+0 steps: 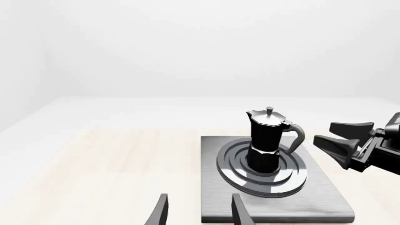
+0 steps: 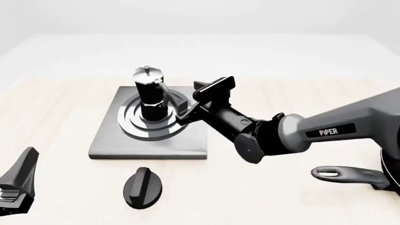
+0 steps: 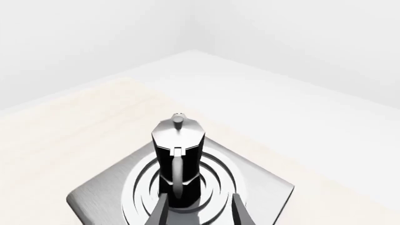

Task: Put the moka pot on the stove.

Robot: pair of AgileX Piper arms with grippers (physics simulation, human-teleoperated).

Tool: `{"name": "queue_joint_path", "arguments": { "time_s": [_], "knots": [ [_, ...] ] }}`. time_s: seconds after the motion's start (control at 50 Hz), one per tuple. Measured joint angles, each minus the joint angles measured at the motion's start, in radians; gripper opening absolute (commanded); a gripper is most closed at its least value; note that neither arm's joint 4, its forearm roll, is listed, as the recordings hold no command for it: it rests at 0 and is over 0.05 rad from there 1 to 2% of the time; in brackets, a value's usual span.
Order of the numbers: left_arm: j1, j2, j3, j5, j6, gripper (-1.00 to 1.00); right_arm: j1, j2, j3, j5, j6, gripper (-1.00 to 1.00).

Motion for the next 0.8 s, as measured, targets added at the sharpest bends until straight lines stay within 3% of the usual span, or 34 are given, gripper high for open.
{"name": "queue_joint_path", "arguments": {
  "time_s": [0.8],
  "knots": [
    [0.0, 0.0, 0.0, 0.0, 0.0, 1.0, -0.065, -0.055, 0.119, -0.062, 0.011, 1.0]
  ]
}}
